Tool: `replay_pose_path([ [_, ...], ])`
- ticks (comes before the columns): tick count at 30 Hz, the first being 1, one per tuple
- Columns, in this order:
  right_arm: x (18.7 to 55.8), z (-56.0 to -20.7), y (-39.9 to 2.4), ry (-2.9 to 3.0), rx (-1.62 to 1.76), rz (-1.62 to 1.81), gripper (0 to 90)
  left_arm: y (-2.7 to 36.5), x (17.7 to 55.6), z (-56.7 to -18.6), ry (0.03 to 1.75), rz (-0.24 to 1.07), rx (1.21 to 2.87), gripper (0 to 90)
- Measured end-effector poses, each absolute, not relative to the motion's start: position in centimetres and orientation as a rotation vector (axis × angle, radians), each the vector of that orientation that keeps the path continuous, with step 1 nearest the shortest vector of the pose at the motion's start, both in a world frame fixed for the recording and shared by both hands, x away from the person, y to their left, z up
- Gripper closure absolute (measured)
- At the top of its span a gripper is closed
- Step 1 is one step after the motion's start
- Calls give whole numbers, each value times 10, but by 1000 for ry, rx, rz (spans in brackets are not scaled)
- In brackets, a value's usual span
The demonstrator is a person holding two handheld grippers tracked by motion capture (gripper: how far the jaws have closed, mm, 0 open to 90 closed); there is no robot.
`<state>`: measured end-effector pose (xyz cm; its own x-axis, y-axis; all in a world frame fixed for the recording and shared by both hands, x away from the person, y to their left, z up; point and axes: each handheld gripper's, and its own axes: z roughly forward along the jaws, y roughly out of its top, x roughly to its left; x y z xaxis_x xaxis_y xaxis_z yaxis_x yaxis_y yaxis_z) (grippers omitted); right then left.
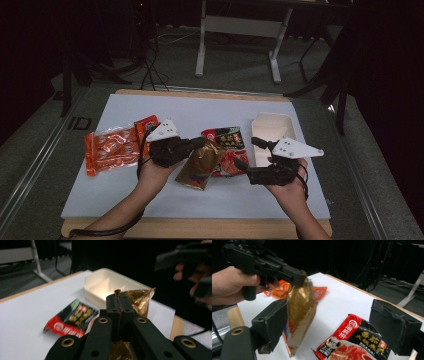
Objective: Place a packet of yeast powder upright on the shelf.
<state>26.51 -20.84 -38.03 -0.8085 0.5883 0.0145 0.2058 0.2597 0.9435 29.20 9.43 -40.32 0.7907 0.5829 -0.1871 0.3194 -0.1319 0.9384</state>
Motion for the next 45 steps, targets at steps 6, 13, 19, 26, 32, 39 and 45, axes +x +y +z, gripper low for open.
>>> replay_pose_path([
  [6,279,-379,-202,2240,729,1567,202,84,296,-406,702,258,1652,893],
  [13,290,-381,-197,2247,738,1557,285,73,293,-407,687,279,1608,893],
  [19,294,-384,-194,2301,747,1532,506,67,289,-408,688,314,1561,892],
  [26,302,-379,-200,2378,767,1551,863,64,288,-410,684,289,1554,891],
  [32,307,-377,-204,2434,752,1588,891,68,291,-409,666,252,1554,883],
  [39,311,-365,-211,2430,707,1652,897,77,290,-400,656,286,1529,669],
  [45,320,-346,-227,2387,698,1666,897,87,288,-396,701,282,1551,251],
])
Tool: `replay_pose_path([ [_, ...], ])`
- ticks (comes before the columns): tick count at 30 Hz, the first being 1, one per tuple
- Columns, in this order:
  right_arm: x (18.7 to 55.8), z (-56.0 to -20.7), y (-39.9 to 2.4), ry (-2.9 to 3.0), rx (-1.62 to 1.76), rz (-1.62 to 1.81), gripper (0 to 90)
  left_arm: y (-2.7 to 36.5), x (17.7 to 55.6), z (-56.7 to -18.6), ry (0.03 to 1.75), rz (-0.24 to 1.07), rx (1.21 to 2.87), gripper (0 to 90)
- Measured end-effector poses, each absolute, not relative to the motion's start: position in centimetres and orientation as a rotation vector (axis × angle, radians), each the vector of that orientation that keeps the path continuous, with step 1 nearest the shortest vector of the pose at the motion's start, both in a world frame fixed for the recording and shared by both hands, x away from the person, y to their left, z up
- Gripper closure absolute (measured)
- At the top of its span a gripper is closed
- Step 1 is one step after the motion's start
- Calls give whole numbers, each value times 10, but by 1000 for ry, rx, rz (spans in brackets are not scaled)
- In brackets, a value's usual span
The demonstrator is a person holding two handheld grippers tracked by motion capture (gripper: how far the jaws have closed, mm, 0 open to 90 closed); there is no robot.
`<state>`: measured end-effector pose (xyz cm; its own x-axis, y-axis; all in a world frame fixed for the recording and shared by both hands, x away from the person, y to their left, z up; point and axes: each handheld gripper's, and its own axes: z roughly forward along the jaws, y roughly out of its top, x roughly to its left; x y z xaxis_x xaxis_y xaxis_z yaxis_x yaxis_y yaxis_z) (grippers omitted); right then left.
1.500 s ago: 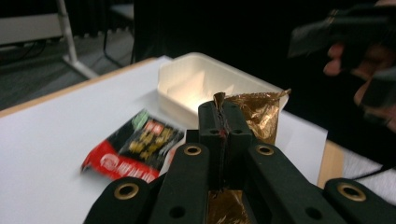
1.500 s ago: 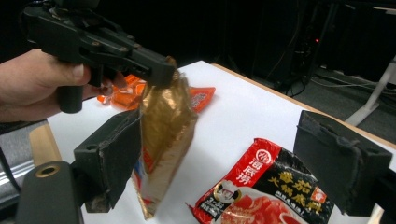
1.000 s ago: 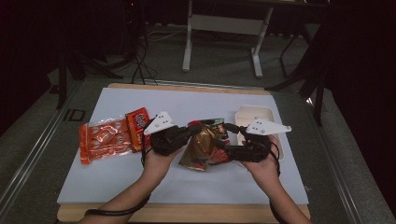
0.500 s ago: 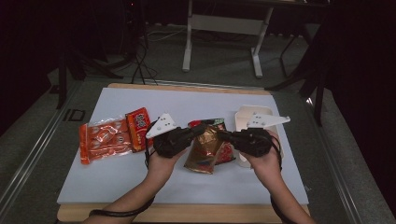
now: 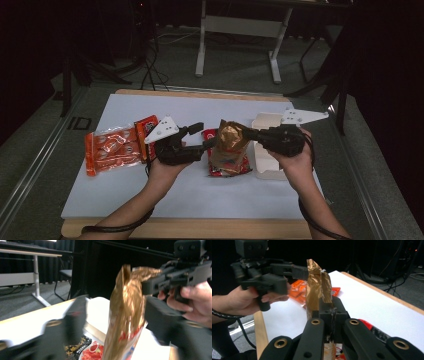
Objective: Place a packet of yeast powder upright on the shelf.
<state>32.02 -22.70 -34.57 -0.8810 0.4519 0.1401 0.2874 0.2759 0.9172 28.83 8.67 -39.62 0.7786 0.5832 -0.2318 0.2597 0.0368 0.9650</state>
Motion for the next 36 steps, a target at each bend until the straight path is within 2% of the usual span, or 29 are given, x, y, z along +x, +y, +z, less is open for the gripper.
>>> replay_pose_path([
  [2,324,-341,-232,2387,690,1671,897,87,289,-398,683,269,1610,114],
  [5,330,-335,-239,2380,689,1650,897,89,288,-402,662,240,1632,11],
  [11,343,-326,-255,2360,705,1624,897,102,284,-410,667,216,1636,5],
  [26,390,-310,-299,2249,776,1576,897,134,270,-443,629,391,1694,6],
  [36,418,-311,-325,2178,840,1528,897,152,263,-468,688,374,1689,6],
])
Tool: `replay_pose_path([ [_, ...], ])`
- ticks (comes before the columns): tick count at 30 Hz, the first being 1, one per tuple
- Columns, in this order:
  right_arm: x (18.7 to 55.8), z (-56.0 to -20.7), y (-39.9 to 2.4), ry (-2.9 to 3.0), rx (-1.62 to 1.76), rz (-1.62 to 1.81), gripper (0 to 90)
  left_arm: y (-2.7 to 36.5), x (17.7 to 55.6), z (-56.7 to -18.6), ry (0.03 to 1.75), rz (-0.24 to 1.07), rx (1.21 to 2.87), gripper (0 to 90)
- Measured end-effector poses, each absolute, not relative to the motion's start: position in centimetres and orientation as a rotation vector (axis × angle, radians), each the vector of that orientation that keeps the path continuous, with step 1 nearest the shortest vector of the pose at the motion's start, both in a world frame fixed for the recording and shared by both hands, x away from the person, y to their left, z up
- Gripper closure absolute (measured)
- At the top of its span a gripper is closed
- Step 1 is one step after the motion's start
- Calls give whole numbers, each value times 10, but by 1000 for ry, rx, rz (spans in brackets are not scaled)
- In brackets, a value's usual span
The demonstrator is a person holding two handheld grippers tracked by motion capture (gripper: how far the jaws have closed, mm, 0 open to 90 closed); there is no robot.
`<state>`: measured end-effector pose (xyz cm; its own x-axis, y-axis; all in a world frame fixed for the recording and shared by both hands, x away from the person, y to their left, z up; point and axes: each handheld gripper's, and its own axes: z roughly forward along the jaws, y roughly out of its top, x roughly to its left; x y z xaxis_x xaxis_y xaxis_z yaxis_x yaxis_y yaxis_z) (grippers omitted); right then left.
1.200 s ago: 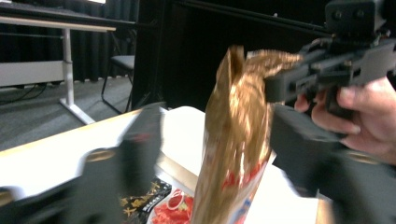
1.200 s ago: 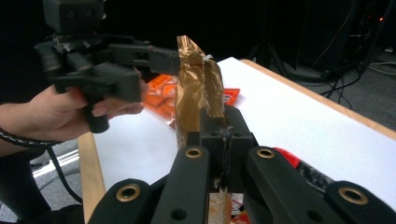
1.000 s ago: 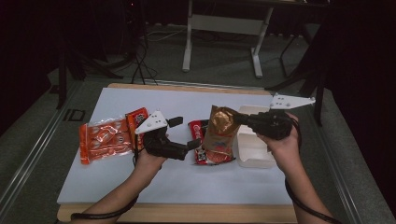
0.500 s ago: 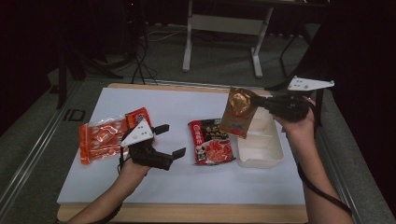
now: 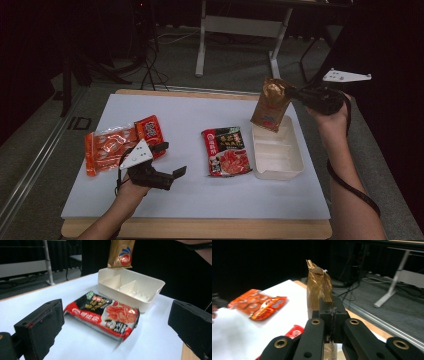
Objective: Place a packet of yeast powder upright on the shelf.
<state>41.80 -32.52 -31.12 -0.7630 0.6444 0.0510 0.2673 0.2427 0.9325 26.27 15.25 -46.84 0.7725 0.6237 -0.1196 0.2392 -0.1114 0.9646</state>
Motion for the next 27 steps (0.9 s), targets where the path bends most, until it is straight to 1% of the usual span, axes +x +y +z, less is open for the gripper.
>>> replay_pose_path([
  [7,435,-316,-335,2171,876,1466,897,166,257,-480,719,399,1697,6],
  [11,444,-322,-337,2171,889,1442,897,171,254,-488,743,385,1691,6],
  [27,478,-348,-337,2204,900,1303,897,176,252,-501,750,399,1672,6],
])
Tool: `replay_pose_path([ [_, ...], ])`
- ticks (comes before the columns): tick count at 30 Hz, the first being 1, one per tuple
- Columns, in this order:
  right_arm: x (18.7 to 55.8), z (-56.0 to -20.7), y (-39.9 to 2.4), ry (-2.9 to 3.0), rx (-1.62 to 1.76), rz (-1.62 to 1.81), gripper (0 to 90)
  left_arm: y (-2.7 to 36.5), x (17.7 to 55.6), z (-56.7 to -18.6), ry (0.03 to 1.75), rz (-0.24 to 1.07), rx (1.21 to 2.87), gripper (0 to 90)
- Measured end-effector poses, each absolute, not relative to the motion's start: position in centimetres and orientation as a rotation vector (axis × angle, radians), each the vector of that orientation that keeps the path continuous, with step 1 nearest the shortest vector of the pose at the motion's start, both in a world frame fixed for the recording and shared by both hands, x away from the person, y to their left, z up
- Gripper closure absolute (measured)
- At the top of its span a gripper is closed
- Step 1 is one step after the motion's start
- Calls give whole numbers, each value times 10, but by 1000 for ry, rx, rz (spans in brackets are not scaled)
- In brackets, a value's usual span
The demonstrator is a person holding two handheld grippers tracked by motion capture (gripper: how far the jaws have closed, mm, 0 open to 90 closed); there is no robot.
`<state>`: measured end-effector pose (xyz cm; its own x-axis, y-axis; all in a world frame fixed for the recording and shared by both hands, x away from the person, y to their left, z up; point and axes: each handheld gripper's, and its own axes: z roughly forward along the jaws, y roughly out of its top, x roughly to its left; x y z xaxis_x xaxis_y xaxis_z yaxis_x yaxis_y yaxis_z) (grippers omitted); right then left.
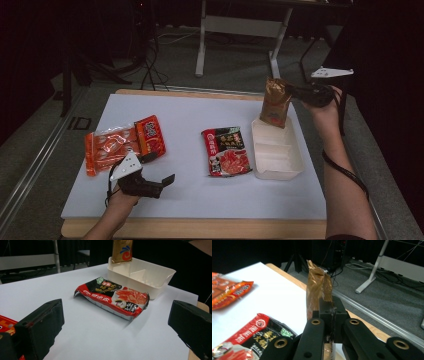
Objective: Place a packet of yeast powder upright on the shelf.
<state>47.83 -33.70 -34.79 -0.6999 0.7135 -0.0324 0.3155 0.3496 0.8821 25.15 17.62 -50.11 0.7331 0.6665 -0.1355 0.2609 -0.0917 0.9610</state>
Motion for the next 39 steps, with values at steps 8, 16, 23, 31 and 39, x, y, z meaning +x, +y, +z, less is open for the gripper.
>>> replay_pose_path([
  [8,489,-361,-328,2227,859,1273,893,179,253,-507,765,381,1662,6],
  [16,492,-373,-327,2233,860,1362,892,181,254,-509,771,378,1653,6],
  [23,492,-385,-328,2255,872,1370,891,181,256,-511,766,381,1661,6],
  [31,488,-404,-338,2239,940,1401,888,179,255,-510,786,413,1742,7],
  [39,482,-413,-347,2224,994,1339,877,183,257,-511,819,361,1715,17],
])
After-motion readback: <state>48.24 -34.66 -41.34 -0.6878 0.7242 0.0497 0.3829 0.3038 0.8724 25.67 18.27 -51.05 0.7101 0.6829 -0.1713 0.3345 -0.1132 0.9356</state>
